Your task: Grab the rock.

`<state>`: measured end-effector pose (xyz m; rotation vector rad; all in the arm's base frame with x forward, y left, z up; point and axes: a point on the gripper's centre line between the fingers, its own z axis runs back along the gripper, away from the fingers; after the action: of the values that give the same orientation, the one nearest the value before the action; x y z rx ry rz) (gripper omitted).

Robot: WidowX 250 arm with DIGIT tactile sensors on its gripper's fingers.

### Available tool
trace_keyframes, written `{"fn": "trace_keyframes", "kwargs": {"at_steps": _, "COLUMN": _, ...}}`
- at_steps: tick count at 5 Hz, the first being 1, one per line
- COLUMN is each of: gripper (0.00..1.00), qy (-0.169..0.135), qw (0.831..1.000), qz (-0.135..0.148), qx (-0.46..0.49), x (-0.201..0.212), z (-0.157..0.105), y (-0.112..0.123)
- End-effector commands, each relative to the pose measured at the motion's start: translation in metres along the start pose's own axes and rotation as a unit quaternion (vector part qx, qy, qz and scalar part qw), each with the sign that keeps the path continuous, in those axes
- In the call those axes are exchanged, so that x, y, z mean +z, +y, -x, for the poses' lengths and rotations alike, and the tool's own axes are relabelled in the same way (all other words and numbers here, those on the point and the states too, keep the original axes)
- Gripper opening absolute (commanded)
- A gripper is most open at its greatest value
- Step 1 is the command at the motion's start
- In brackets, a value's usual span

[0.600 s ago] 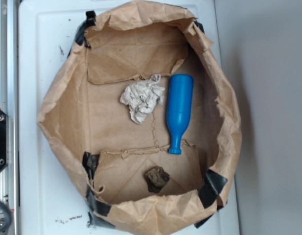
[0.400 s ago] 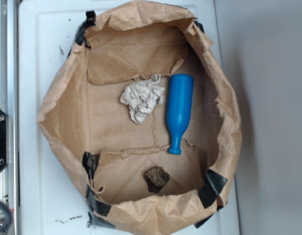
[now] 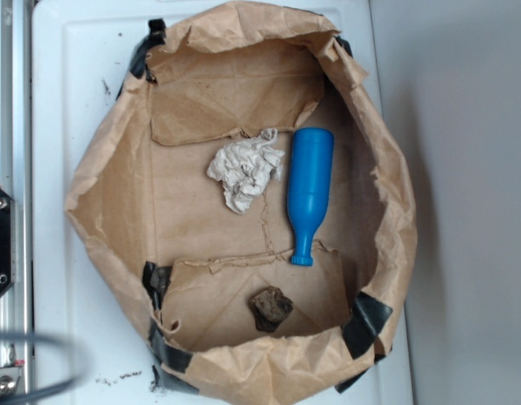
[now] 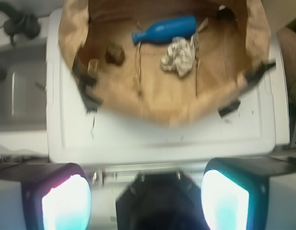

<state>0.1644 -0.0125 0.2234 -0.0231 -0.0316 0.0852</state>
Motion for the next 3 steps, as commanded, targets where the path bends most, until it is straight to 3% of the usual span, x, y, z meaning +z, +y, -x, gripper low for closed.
{"fn": "trace_keyframes", "kwargs": {"at_steps": 1, "gripper": 1.0, "qy": -0.022, "qw": 1.0, "qz": 0.002, "qx": 0.009, "x": 0.011, "z": -0.003, "y": 0.002}}
{"fn": "trace_keyframes", "kwargs": {"at_steps": 2, "gripper": 1.0, "qy": -0.022, "qw": 1.0, "qz": 0.002, "qx": 0.009, "x": 0.011, "z": -0.003, "y": 0.002}}
{"fn": "trace_keyframes", "kwargs": {"at_steps": 3, "gripper": 1.0, "qy": -0.062, "qw": 0.995, "qz": 0.001, "qx": -0.077, "x": 0.013, "z": -0.035, "y": 0.015}}
